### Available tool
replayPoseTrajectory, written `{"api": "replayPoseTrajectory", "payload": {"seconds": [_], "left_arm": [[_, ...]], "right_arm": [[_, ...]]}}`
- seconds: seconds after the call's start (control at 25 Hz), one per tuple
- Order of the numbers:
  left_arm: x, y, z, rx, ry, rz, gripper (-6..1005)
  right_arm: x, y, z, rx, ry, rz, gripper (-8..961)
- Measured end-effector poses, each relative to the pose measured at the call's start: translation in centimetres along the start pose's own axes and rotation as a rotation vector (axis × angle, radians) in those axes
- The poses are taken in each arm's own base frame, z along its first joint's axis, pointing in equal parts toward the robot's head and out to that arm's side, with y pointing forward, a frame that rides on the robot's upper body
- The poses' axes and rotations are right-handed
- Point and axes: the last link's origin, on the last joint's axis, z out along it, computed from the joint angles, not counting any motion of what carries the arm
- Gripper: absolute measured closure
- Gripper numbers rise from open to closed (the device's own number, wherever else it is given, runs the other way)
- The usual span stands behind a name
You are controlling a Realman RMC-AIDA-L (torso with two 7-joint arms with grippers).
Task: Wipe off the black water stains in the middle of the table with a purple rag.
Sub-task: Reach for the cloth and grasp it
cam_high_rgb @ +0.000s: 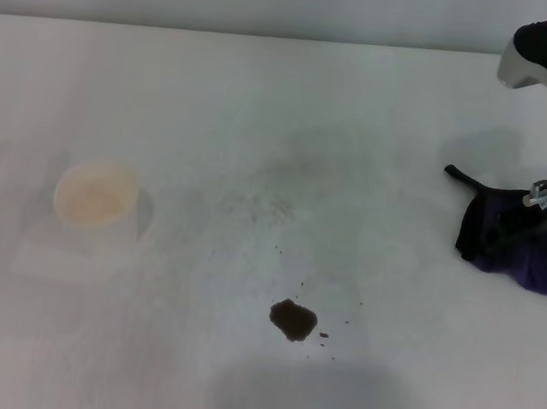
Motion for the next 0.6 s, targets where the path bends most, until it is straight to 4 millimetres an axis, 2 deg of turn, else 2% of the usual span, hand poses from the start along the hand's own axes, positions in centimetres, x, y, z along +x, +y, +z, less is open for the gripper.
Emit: {"api": "replayPoseTrajectory", "payload": {"seconds": [0.32, 0.52, 0.6], "left_arm": [[-0.05, 0.02, -0.03, 0.0, -0.002, -0.001, 137], [-0.1, 0.03, -0.09, 0.0, -0.004, -0.001, 137], [-0.11, 0.02, -0.11, 0.0, -0.004, -0.002, 137]], "right_arm": [[-0.1, -0.34, -0.15, 0.037, 0.008, -0.014, 454], [-0.08, -0.66, -0.53, 0.041, 0.011, -0.008, 620], [-0.01, -0.74, -0.53, 0.044, 0.014, -0.008, 614]]}}
